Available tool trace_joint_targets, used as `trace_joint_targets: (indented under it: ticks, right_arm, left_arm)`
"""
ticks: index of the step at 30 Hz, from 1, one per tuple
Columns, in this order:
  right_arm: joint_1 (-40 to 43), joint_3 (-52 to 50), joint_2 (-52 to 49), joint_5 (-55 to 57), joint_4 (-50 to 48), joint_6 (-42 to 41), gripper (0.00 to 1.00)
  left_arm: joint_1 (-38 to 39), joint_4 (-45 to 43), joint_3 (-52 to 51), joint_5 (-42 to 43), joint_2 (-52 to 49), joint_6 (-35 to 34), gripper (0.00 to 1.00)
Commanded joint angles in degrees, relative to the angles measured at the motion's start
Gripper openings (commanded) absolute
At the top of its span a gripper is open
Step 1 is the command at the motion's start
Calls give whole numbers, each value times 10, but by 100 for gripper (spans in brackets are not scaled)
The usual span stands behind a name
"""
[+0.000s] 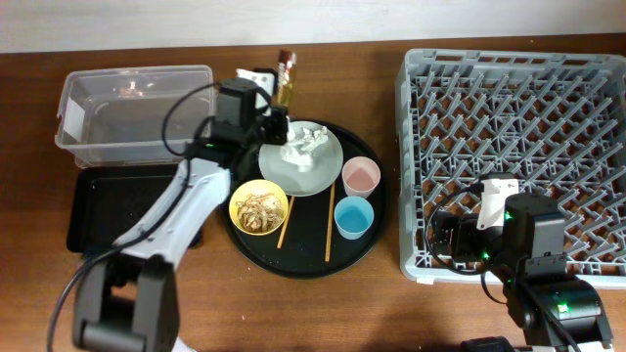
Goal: Sort waste into correct bins and load items into the dishwasher rack
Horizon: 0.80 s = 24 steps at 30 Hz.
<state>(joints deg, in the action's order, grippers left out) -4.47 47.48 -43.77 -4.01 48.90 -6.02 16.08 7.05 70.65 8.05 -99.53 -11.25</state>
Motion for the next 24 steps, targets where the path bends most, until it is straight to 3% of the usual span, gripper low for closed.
trace_joint_targets:
  ticks: [1, 4, 9, 17, 18, 20, 24]
  right_arm:
    - [4, 11, 3, 1, 0, -2, 98]
    - [4, 11, 3, 1, 1, -2, 98]
    - [4, 11, 3, 1, 2, -2, 98]
    - [4, 11, 3, 1, 3, -2, 98]
    - [4, 11, 3, 1, 2, -2, 98]
    - [4, 11, 3, 1, 3, -2, 98]
    - [4, 11, 3, 1, 3, -2, 98]
  left_arm:
    - [-77, -14, 8, -8, 76, 2, 1]
    - [-148, -37, 8, -16, 82, 2, 1]
    - [-233, -88, 8, -119, 80, 2, 1]
    - [-252, -83, 8, -120, 3, 2, 1]
    - [-252, -78, 8, -120, -6, 2, 5]
    - [-252, -70, 8, -119, -12, 2, 43]
    - [-245, -73, 8, -90, -10, 4, 49]
